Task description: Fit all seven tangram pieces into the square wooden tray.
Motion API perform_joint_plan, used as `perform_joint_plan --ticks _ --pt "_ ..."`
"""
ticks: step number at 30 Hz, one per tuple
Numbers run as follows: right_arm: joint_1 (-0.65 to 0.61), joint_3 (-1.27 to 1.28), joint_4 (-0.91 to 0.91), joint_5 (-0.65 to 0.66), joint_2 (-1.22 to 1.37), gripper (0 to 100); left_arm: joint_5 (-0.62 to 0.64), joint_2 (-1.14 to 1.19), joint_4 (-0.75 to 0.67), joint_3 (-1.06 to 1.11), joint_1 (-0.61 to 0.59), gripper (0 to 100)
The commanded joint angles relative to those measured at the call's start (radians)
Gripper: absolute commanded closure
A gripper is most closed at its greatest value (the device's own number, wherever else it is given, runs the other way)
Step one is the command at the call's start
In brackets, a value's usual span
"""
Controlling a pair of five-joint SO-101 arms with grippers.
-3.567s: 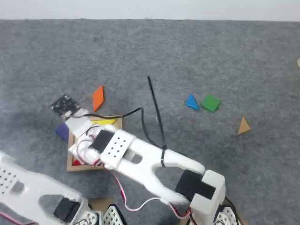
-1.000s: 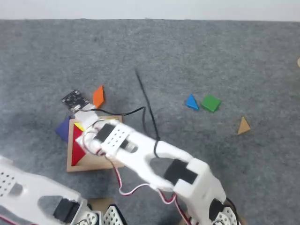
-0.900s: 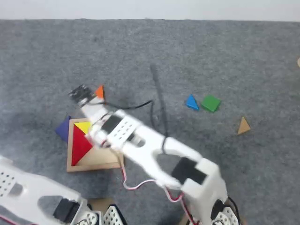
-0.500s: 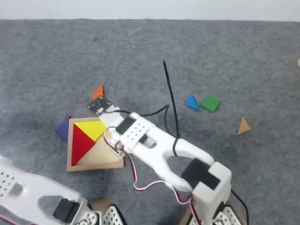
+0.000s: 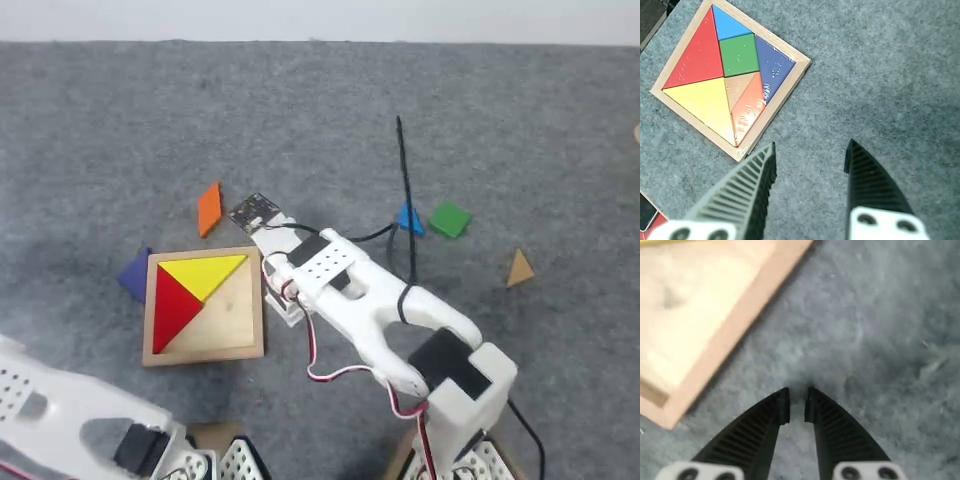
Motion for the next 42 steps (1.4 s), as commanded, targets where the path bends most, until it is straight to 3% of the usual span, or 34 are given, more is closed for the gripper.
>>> perform_joint_plan --ticks 1,6,10,14,17,24,30,42 --pt "0.048 0.061 0.013 0.014 -0.07 90.9 -0.006 -0.012 0.035 -0.031 -0.002 78" --pt "0.056 0.095 -0.054 -0.095 -0.2 90.9 -0.003 -0.012 0.035 -0.03 0.005 78" --pt "-0.018 0.095 -0.153 -0.207 -0.318 90.4 -0.003 -0.012 0.035 -0.03 0.008 78" --pt "-0.143 0.097 -0.228 -0.219 -0.315 88.5 -0.005 -0.012 0.035 -0.03 0.006 78" --pt "-0.168 0.089 -0.262 -0.221 -0.237 83.3 -0.006 -0.012 0.035 -0.03 0.005 78" --pt "-0.163 0.052 -0.292 -0.221 -0.059 83.0 -0.006 -0.012 0.035 -0.03 0.005 78" --pt "-0.096 -0.058 -0.148 -0.219 0.016 95.5 -0.006 -0.012 0.035 -0.031 0.005 78" --pt "0.036 -0.08 -0.042 -0.224 0.016 95.9 -0.006 -0.012 0.035 -0.031 0.012 78"
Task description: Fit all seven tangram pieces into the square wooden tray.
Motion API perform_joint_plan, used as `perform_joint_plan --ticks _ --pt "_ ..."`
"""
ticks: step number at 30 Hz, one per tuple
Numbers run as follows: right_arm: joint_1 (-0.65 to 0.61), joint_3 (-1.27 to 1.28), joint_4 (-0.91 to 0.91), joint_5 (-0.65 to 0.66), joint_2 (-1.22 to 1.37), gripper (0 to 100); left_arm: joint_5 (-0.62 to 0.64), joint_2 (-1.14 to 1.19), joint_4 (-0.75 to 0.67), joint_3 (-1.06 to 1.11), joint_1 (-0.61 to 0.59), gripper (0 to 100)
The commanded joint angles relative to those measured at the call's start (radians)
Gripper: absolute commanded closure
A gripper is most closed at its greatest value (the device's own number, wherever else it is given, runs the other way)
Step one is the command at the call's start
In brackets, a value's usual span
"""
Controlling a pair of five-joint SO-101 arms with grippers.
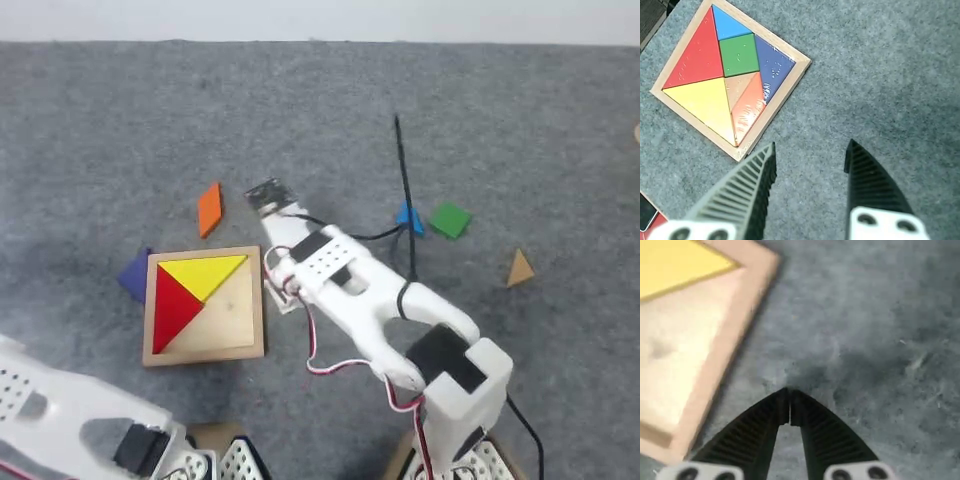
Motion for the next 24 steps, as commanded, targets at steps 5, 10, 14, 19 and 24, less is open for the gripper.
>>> perform_joint_plan --ticks 5,10,14,19,24 --pt "-0.091 -0.094 0.016 -0.118 -0.09 85.7 -0.006 -0.012 0.035 -0.031 0.012 78" --pt "-0.145 -0.104 -0.007 -0.166 -0.134 78.4 -0.006 -0.012 0.034 -0.031 0.008 78" --pt "-0.182 -0.101 -0.033 -0.164 -0.108 78.6 -0.006 -0.012 0.034 -0.031 0.011 78" --pt "-0.209 -0.107 -0.077 -0.158 -0.013 78.3 -0.006 -0.012 0.034 -0.031 0.005 78" --pt "-0.202 -0.147 -0.053 -0.157 0.071 78.6 -0.006 -0.012 0.034 -0.031 -0.005 78"
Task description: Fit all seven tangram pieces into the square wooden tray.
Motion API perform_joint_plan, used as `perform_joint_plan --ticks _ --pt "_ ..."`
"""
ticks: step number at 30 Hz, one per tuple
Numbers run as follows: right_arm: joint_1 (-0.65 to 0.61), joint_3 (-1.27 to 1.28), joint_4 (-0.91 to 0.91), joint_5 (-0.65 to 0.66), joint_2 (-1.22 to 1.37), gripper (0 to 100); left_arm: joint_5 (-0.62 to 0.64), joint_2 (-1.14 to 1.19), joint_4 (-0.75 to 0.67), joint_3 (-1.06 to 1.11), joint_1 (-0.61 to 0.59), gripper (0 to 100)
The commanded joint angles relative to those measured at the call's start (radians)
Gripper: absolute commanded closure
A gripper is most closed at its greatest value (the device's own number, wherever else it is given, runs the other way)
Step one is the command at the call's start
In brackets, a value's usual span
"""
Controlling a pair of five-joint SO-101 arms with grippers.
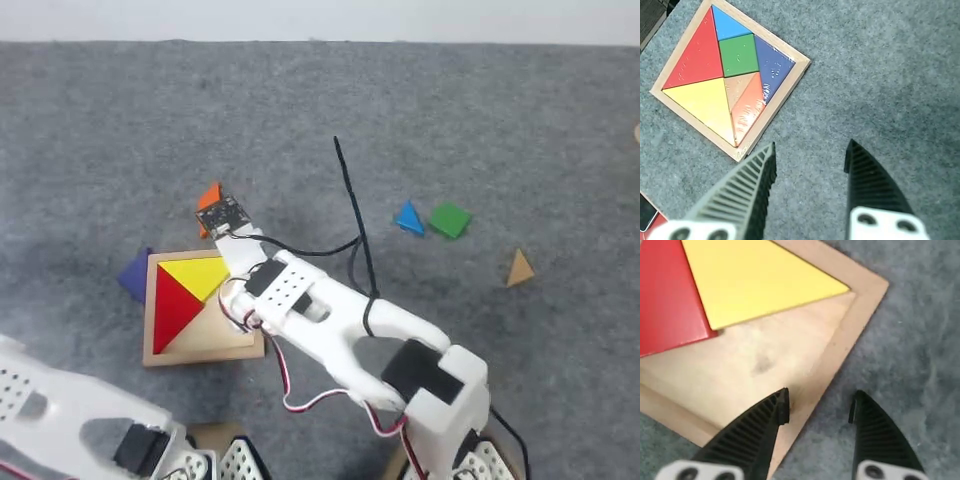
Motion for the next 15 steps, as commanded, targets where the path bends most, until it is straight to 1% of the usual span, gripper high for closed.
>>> perform_joint_plan --ticks 1,3,5,8,12,15 --pt "0.013 -0.069 0.031 -0.005 0.022 78.6 -0.006 -0.012 0.034 -0.031 -0.006 78" --pt "0.047 -0.086 0.07 -0.005 0.033 79.8 -0.008 -0.012 0.034 -0.031 -0.008 78" --pt "0.09 -0.1 0.11 0.014 0.035 85.3 -0.008 -0.012 0.034 -0.033 -0.008 78" --pt "0.14 -0.1 0.157 0.123 0.036 93.0 -0.008 -0.012 0.034 -0.031 -0.006 78" --pt "0.197 -0.097 0.234 0.141 0.035 92.8 -0.006 -0.012 0.034 -0.031 -0.003 78" --pt "0.277 -0.097 0.28 0.144 0.031 92.9 -0.006 -0.012 0.034 -0.031 -0.005 78"
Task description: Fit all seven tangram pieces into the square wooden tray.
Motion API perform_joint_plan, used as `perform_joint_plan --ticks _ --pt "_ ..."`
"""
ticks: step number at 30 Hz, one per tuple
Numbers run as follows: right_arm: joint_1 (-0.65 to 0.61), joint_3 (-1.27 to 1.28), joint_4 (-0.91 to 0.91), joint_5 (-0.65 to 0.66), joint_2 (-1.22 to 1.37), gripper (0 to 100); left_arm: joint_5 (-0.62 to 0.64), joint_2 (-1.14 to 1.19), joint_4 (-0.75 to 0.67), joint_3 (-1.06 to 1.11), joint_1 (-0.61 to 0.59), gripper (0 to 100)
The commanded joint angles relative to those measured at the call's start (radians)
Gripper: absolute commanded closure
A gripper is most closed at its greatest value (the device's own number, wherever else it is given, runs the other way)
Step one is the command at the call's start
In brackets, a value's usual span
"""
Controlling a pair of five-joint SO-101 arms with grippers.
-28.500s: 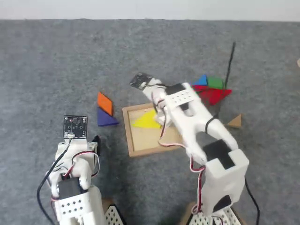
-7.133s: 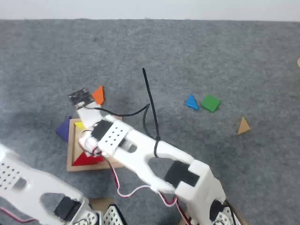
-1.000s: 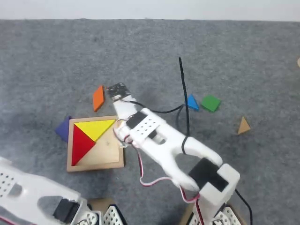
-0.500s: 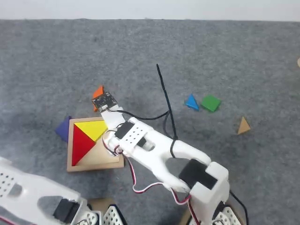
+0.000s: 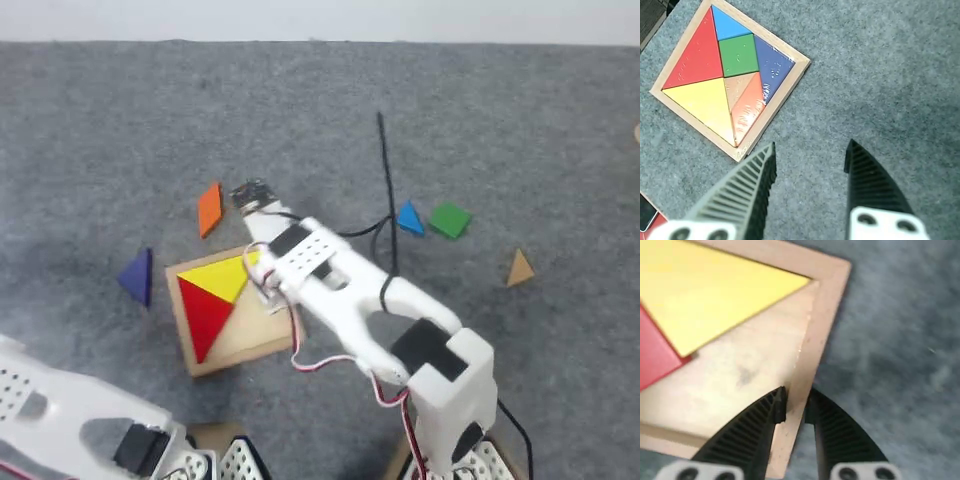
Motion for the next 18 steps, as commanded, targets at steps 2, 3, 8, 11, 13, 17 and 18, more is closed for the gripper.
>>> perform_joint_plan --ticks 2,3,8,11,13,17,18 --pt "0.153 -0.009 0.07 0.049 -0.007 92.9 -0.006 -0.012 0.034 -0.031 -0.006 78" --pt "0.177 0.002 0.07 0.077 -0.008 92.9 -0.006 -0.012 0.034 -0.031 -0.006 78" --pt "0.237 0.031 0.073 0.104 -0.028 92.9 -0.006 -0.012 0.034 -0.031 0.0 78" --pt "0.206 0.046 0.061 0.091 -0.116 92.9 -0.005 -0.012 0.034 -0.03 0.0 78" --pt "0.159 0.058 0.064 0.063 -0.196 92.9 -0.005 -0.012 0.034 -0.03 -0.002 78" --pt "0.159 0.161 0.067 0.051 -0.372 92.9 -0.009 -0.012 0.034 -0.031 -0.009 78" --pt "0.177 0.199 0.064 0.041 -0.414 92.9 -0.009 -0.012 0.034 -0.031 -0.009 78"
